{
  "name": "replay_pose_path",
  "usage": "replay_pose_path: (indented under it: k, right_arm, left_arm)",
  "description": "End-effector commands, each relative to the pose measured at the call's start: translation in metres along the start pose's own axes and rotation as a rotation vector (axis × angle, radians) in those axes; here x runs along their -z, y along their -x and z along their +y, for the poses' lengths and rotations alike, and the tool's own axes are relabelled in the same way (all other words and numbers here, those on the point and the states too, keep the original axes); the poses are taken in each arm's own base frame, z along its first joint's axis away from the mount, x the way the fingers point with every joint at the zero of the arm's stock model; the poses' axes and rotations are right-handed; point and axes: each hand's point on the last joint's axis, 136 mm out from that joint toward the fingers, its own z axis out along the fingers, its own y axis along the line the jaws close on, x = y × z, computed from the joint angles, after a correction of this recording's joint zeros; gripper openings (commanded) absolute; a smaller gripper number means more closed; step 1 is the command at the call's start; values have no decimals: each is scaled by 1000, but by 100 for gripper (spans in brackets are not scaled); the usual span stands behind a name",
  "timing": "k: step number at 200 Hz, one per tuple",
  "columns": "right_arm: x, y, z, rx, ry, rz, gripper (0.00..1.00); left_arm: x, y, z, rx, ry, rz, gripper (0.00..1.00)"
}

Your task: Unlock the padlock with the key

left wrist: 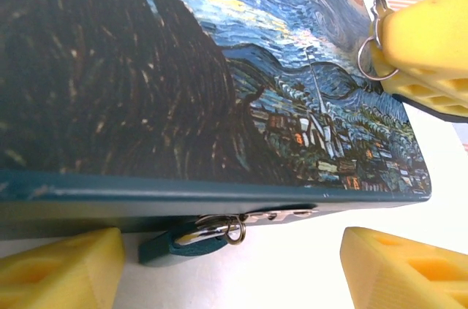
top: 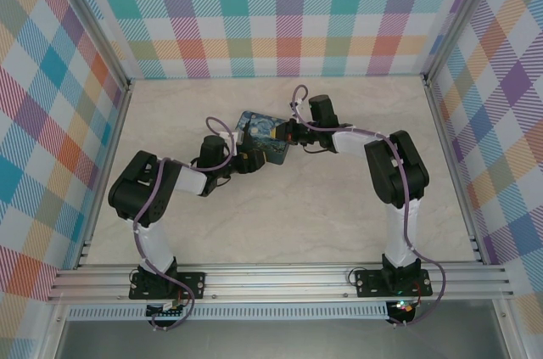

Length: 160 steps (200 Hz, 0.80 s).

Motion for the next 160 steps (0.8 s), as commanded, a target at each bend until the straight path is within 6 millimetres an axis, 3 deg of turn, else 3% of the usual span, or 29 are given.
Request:
replay_pose_path:
  k: [1,160]
  right_arm:
    - [-5,-32,-23,-60,-73,75,3]
    - [-7,-31,-18,-53,-65,68,3]
  left_arm:
    - [-9,-8,-1,36,-48,30,75]
    - [-21,-29,-21,84,-93,100,56]
